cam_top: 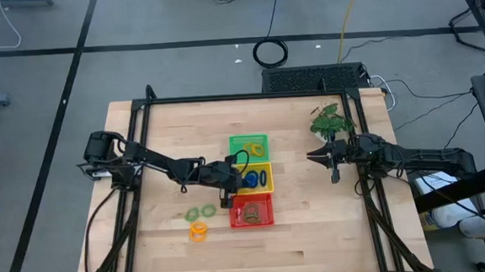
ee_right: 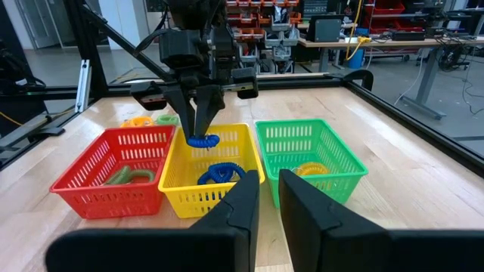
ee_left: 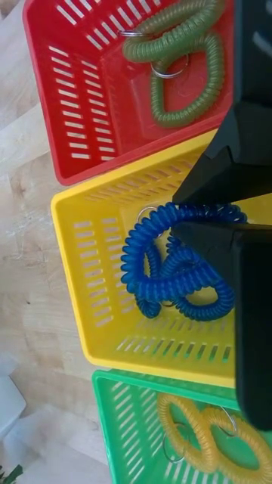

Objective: Sort spring keychains into baskets
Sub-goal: Put the blue spring keychain into the yellow basket

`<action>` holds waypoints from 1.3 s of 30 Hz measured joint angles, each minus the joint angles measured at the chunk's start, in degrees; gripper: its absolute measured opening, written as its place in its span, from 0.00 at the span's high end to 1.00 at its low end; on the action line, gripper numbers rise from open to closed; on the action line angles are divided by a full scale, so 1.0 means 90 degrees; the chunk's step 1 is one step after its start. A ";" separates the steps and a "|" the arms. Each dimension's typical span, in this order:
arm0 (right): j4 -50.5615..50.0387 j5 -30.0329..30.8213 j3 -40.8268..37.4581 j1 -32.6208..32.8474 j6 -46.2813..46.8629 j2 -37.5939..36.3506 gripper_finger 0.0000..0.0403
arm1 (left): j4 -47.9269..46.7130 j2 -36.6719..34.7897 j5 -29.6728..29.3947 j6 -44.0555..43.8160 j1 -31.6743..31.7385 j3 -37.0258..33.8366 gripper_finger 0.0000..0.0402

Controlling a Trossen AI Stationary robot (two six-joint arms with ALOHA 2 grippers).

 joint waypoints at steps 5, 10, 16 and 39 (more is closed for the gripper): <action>0.0000 0.0000 0.0000 0.0000 -0.0001 0.0000 0.90 | 0.0002 -0.0002 0.0000 0.0002 0.0000 0.0000 0.91; 0.0000 0.0000 0.0000 0.0000 -0.0001 0.0000 0.91 | -0.0001 -0.0002 0.0000 0.0002 0.0000 0.0000 0.91; 0.0000 -0.0002 0.0000 -0.0002 0.0000 0.0000 0.90 | -0.0001 -0.0007 0.0000 0.0002 0.0000 0.0000 0.91; 0.0000 -0.0002 0.0000 -0.0001 -0.0002 0.0000 0.90 | 0.0075 -0.0007 -0.0476 -0.0486 0.0000 0.0000 0.78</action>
